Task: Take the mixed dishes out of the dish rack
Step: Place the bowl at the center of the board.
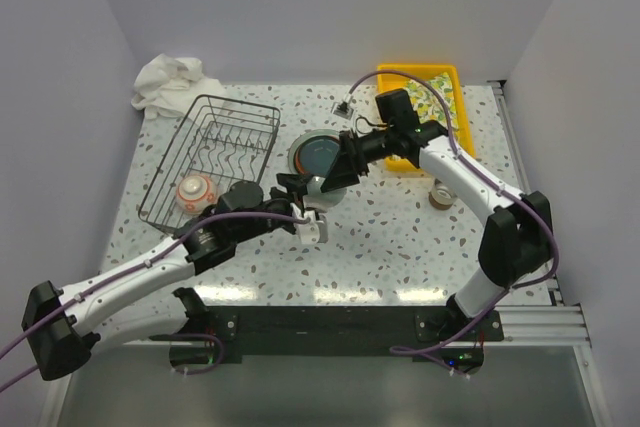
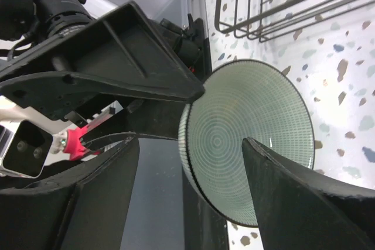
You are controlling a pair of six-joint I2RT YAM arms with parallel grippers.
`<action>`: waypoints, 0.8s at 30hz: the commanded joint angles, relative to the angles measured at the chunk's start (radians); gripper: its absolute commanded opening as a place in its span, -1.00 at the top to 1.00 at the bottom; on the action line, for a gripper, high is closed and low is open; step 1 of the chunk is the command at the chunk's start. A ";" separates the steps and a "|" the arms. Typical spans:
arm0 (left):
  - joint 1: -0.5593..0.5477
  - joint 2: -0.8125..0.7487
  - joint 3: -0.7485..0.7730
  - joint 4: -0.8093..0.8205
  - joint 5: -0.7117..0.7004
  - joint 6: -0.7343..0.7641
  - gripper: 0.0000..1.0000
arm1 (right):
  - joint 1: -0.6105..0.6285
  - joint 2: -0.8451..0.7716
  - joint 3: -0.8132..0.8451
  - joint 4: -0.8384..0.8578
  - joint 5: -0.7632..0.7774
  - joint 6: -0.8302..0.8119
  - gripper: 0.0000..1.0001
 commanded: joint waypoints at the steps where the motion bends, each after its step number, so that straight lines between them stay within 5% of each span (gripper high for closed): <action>1: -0.039 -0.004 -0.011 0.157 -0.061 0.102 1.00 | 0.011 0.021 0.048 -0.142 -0.056 -0.092 -0.35; 9: -0.078 0.010 -0.034 0.160 -0.106 0.159 0.98 | 0.025 0.074 0.099 -0.269 -0.107 -0.216 0.40; 12: -0.082 0.010 -0.049 0.168 -0.116 0.154 0.90 | 0.026 0.082 0.116 -0.311 -0.106 -0.253 0.97; 15: -0.082 0.005 -0.071 0.182 -0.118 0.137 0.64 | 0.025 0.082 0.119 -0.334 -0.081 -0.273 1.00; 19: -0.082 -0.005 -0.100 0.194 -0.169 0.103 0.06 | 0.025 0.070 0.113 -0.344 -0.027 -0.284 1.00; 24: -0.082 -0.027 -0.132 0.214 -0.234 0.009 -0.29 | 0.026 0.041 0.093 -0.335 0.074 -0.273 1.00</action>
